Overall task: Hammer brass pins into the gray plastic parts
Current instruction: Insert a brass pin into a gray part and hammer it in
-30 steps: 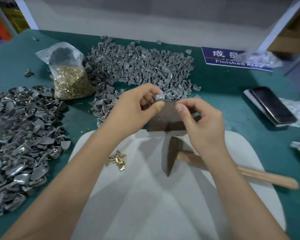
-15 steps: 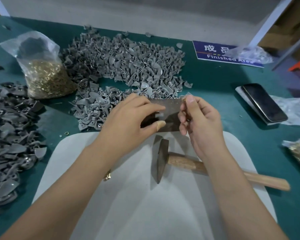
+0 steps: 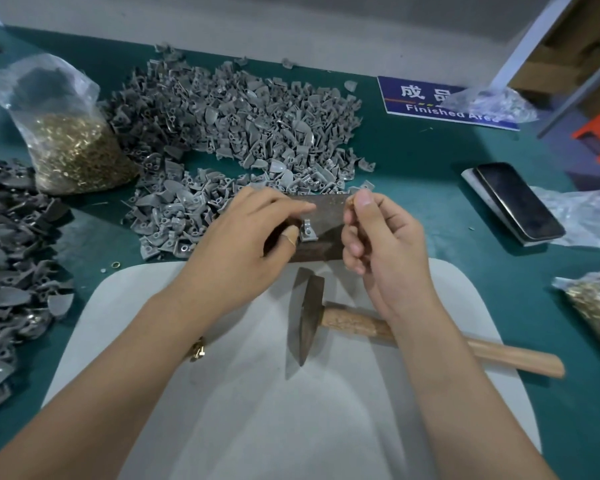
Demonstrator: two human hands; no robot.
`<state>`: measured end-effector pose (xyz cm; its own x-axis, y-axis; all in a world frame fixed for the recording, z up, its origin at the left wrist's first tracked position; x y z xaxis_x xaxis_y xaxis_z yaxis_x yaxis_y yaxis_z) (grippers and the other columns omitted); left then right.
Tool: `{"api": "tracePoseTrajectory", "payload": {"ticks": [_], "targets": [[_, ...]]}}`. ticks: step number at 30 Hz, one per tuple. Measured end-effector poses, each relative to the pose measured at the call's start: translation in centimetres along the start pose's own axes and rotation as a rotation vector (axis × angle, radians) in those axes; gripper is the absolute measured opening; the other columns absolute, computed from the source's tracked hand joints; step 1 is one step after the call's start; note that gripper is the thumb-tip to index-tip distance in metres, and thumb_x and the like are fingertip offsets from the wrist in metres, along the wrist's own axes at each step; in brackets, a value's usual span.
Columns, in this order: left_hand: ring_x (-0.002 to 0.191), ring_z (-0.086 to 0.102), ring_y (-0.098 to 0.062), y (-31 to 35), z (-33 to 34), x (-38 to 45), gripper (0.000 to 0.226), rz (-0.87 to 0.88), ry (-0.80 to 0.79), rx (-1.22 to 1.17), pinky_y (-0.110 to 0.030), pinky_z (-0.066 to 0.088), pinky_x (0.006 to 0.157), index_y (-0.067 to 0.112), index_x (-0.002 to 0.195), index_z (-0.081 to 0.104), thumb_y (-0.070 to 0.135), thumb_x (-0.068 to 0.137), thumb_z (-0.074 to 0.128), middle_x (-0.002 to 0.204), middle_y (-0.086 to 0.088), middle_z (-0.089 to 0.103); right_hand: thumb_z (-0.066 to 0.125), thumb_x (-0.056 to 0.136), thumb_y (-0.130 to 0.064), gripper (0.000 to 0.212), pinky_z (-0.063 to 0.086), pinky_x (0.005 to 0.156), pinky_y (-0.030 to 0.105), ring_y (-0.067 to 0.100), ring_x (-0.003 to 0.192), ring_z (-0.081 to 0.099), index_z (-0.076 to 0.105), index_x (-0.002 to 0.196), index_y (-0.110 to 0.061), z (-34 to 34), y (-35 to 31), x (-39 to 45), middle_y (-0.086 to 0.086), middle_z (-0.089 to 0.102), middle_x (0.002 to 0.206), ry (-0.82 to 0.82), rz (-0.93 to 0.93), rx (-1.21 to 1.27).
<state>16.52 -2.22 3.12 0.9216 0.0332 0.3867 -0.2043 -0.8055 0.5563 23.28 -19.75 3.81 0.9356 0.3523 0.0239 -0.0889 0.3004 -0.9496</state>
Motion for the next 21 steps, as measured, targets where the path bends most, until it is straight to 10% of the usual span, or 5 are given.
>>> {"api": "tracePoseTrajectory", "payload": {"ticks": [10,21], "targets": [[0.106,0.052,-0.012,0.7,0.5,-0.1,0.015,-0.082,0.114,-0.04,-0.038,0.048,0.09,0.026,0.106,0.074,0.031,0.093,0.07,0.104,0.015,0.062,0.073,0.094,-0.032,0.01,0.042,0.066,0.028,0.012,0.07,0.053,0.074,0.085,-0.027,-0.6,-0.8,-0.2,-0.01,0.056,0.072,0.126,-0.515,-0.844],[0.105,0.051,-0.013,1.1,0.8,-0.3,0.01,-0.167,0.203,-0.074,-0.02,0.041,0.09,0.023,0.101,0.076,0.022,0.091,0.074,0.101,0.011,0.063,0.075,0.091,-0.033,0.009,0.03,0.058,0.023,0.004,0.064,0.043,0.076,0.084,-0.028,0.9,0.2,-0.1,-0.018,0.041,0.062,0.092,-0.533,-1.128]]}}
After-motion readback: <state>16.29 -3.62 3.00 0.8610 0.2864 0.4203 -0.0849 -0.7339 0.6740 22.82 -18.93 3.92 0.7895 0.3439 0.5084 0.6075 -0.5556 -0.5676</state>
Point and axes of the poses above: each hand's wrist, its own x-axis towards the middle knuckle, its own z-axis out of the palm, y = z × x, the point moved 1 cm from there along x, towards the middle knuckle
